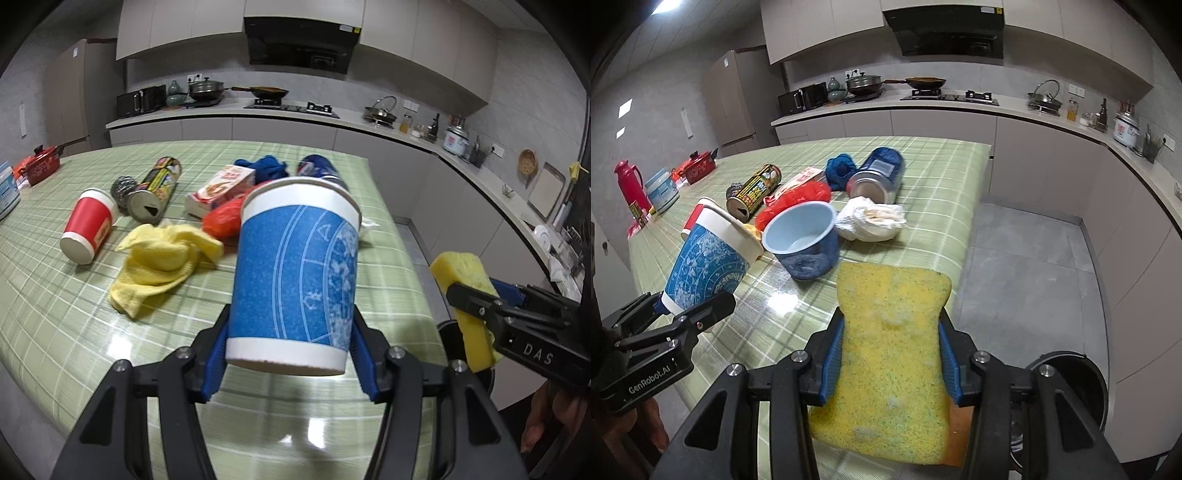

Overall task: Collect trash
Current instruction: 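Lift the cup and sponge and carry both tools over the black bin, then open the left tool dropping the cup while the right tool drops the sponge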

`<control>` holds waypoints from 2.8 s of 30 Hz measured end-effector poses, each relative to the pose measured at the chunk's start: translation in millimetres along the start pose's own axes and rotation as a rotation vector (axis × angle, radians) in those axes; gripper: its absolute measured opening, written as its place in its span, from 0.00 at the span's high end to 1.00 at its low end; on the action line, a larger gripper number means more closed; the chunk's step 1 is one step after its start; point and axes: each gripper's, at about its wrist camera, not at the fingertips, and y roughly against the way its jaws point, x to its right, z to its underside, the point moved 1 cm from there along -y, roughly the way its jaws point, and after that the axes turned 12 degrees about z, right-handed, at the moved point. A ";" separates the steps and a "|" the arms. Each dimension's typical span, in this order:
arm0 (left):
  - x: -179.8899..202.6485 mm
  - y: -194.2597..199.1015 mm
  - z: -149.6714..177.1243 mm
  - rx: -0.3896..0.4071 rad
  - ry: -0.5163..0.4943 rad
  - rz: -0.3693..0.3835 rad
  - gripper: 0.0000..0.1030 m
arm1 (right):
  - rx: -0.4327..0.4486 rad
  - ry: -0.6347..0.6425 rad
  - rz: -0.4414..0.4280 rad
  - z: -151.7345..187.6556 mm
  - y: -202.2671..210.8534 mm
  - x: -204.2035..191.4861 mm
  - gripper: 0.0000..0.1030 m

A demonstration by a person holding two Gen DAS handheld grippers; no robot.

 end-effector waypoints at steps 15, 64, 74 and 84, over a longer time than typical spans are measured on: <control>87.9 -24.2 7.2 -0.025 -0.098 0.119 0.43 | 0.005 -0.113 0.115 37.1 40.1 101.2 0.54; 229.0 -191.0 104.9 -0.339 -0.153 0.166 0.10 | -0.230 -0.343 0.197 129.1 -87.1 312.6 0.11; 231.7 -148.5 62.9 -0.245 -0.146 0.137 0.10 | -0.184 -0.323 0.230 106.1 -60.0 308.3 0.11; 222.4 -84.6 25.4 -0.123 -0.134 0.120 0.02 | -0.133 -0.271 0.257 82.2 -13.1 289.7 0.06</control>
